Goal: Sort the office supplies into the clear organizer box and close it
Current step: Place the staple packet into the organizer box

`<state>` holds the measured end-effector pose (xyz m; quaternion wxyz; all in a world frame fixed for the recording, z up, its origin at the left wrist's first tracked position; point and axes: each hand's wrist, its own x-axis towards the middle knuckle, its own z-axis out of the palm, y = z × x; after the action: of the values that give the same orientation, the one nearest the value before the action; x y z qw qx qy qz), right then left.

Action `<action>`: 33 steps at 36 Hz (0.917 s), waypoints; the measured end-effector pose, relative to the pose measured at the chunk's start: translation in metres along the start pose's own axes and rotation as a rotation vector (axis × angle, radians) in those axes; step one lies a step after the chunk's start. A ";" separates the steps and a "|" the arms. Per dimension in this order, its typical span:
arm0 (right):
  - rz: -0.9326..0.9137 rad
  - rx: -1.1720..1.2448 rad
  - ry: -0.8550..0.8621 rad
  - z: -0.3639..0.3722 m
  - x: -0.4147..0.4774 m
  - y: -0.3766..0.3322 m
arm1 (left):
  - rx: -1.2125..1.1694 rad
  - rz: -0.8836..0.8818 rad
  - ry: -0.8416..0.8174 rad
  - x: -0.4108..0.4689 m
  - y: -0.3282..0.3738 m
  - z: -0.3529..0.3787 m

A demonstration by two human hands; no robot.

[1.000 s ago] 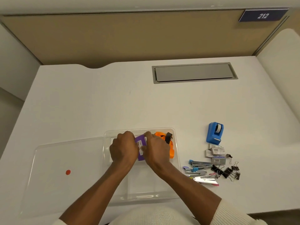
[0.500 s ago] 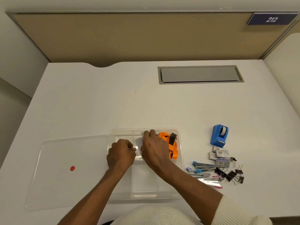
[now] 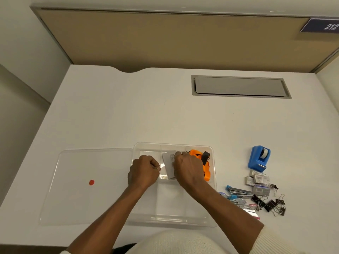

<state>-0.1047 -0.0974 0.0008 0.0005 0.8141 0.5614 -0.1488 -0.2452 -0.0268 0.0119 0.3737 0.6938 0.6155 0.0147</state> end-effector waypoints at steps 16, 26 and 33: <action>0.076 0.043 -0.091 0.008 0.002 -0.014 | 0.069 -0.043 0.022 -0.001 0.007 0.001; 0.108 0.092 -0.034 -0.011 -0.005 -0.003 | 0.165 -0.033 0.020 -0.003 0.011 0.001; 0.170 0.197 0.297 -0.032 -0.034 0.060 | 0.523 0.101 0.081 -0.008 0.031 0.002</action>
<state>-0.0530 -0.1455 0.0301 -0.1492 0.8677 0.4672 -0.0808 -0.2202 -0.0338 0.0310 0.1555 0.7954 0.5774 -0.0986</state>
